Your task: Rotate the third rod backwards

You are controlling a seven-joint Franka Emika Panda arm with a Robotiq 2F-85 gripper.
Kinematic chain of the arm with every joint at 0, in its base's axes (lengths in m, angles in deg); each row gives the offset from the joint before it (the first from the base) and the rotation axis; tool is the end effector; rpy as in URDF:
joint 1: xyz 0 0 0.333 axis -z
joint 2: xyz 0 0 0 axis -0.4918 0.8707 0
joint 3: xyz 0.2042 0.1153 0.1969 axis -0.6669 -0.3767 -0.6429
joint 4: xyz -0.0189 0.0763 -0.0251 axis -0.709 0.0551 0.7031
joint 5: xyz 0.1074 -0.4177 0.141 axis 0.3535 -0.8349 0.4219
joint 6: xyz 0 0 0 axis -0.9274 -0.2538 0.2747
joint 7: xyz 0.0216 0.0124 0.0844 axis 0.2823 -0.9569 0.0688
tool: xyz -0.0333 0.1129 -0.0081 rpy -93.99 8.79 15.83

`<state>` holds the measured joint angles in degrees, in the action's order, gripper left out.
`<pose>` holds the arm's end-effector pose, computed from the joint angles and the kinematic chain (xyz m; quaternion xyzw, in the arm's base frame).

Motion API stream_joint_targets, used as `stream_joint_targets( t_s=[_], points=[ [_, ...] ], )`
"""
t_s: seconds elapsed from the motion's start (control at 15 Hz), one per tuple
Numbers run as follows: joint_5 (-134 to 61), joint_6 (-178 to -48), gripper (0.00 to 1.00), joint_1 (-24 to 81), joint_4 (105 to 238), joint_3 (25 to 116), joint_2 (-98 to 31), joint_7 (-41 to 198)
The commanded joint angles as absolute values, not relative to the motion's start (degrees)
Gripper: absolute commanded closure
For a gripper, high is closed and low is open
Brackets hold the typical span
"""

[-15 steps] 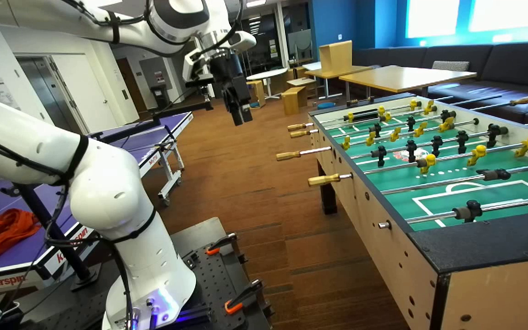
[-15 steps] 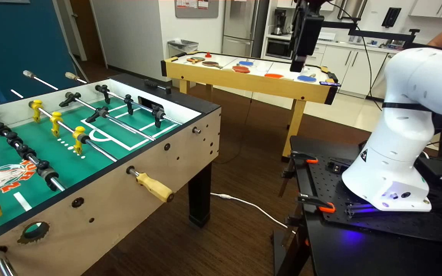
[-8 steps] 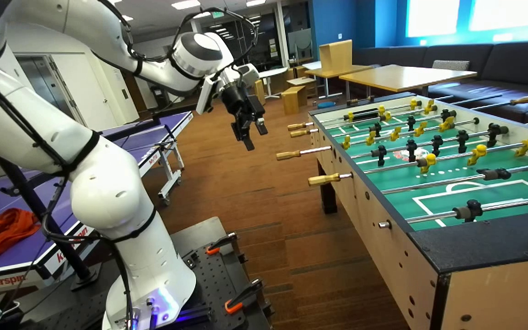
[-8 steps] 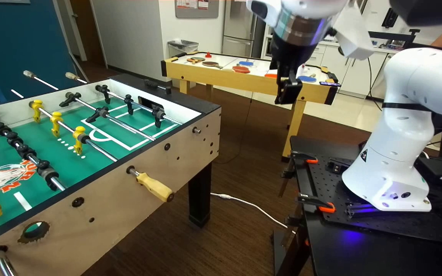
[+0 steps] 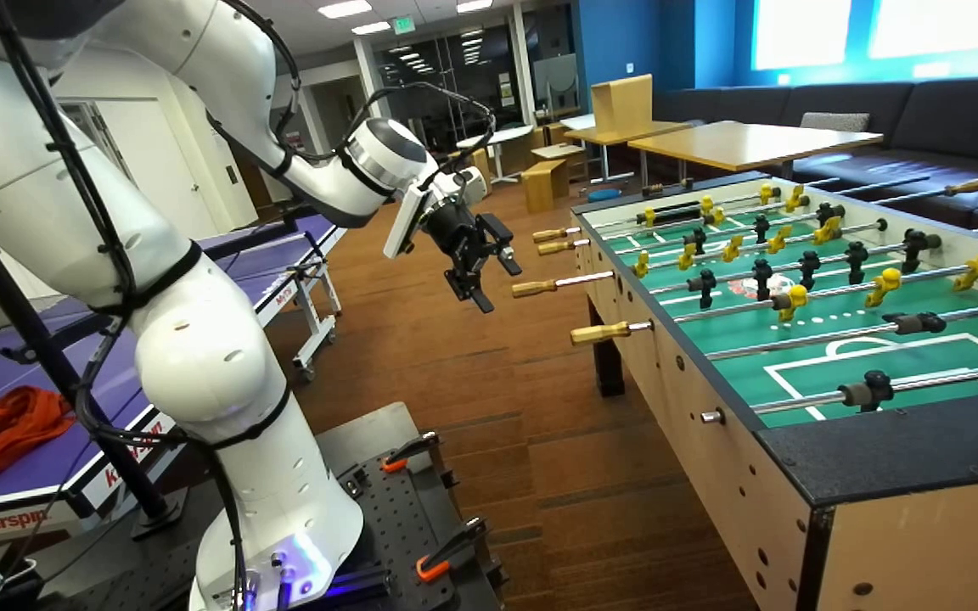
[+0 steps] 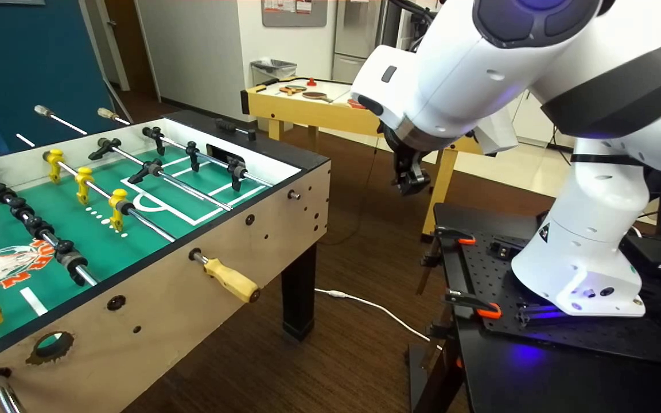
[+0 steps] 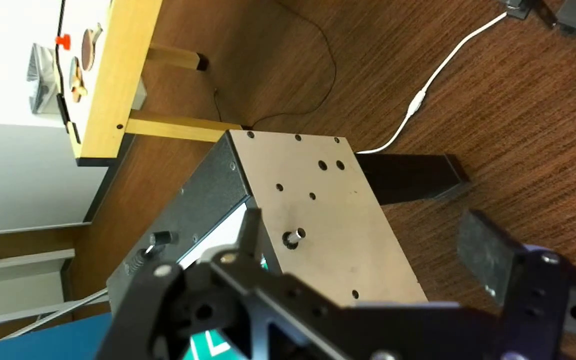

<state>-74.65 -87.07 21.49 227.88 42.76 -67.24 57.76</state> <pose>0.3953 0.1650 0.2838 0.8850 0.2156 -0.0144 0.4124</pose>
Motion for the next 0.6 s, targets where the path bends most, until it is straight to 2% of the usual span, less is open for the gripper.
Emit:
stream_joint_targets(
  t_s=[0.0,0.13,0.53],
  points=[
    [-75.11,-86.51,0.00,19.25,227.72,44.88,-67.17,57.39],
    [-75.10,-86.51,0.00,19.20,227.72,44.86,-67.36,57.39],
    [-97.29,-85.51,0.00,16.05,227.27,42.19,-57.10,53.50]
  ],
)
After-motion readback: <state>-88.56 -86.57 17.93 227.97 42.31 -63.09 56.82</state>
